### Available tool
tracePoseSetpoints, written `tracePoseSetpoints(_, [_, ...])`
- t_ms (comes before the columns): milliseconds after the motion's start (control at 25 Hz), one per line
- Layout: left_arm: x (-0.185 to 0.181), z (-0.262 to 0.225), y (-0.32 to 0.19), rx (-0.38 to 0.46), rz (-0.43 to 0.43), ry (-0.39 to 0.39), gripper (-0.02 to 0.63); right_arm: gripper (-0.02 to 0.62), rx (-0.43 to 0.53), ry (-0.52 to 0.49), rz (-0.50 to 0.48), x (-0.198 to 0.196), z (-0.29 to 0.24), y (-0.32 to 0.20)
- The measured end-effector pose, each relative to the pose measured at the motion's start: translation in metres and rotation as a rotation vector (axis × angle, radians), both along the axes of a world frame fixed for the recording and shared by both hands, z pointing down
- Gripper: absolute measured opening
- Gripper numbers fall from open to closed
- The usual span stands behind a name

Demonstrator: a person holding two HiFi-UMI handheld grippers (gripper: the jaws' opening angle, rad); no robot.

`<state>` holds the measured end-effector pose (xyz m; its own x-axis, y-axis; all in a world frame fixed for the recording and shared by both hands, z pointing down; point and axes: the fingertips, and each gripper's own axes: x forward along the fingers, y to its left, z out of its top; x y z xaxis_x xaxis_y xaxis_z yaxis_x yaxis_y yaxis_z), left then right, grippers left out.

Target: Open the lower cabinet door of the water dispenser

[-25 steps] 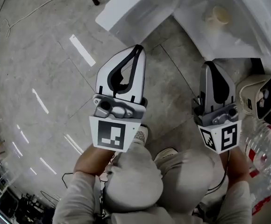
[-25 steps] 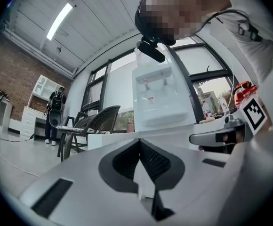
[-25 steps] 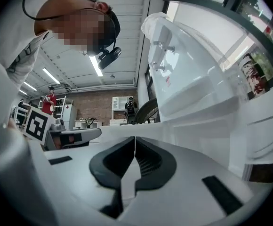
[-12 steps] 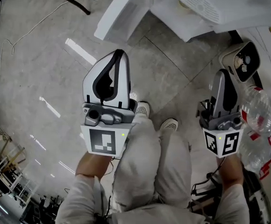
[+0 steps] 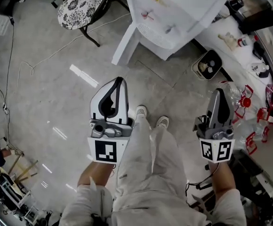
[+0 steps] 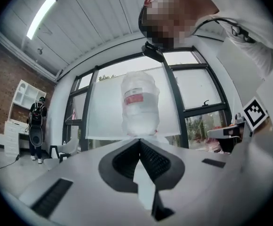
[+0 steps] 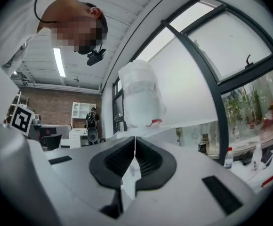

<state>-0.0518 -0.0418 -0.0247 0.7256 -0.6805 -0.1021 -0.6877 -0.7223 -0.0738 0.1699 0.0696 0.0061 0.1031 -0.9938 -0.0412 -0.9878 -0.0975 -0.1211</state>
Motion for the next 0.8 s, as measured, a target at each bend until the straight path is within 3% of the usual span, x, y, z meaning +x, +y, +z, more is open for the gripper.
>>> tracePoseSetpoints(200, [-0.001,-0.126,0.027,-0.033,0.032,-0.004,0.002,0.018,-0.018,0.019,0.058,0.008,-0.126,0.042])
tracePoseSetpoints(360, [-0.015,-0.195,0.031,-0.020,0.016,0.007,0.002,0.018,0.008,0.031,0.107,0.017,-0.196,0.071])
tracePoseSetpoints(640, [-0.001,-0.248,0.054,-0.027,0.080,0.021,0.002,0.018,0.023,-0.011,0.177,0.024,-0.255,0.117])
tracePoseSetpoints(800, [0.003,-0.272,0.060,0.009,0.096,0.037,0.002,0.018,0.017,-0.011,0.198,0.025,-0.273,0.131])
